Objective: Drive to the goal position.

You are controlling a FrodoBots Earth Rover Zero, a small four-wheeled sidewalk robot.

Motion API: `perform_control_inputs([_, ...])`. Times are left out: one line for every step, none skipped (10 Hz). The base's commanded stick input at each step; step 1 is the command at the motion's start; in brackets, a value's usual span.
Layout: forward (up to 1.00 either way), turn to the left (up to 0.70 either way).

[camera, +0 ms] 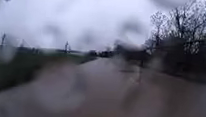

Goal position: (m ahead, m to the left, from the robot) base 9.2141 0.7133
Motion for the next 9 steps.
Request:
perform_control_inputs([0.7, 0.0])
perform_control_inputs([0.7, 0.0])
perform_control_inputs([0.7, 0.0])
perform_control_inputs([0.7, 0.0])
perform_control_inputs([0.7, 0.0])
perform_control_inputs([0.7, 0.0])
perform_control_inputs([0.7, 0.0])
perform_control_inputs([0.7, 0.0])
perform_control_inputs([0.7, 0.0])
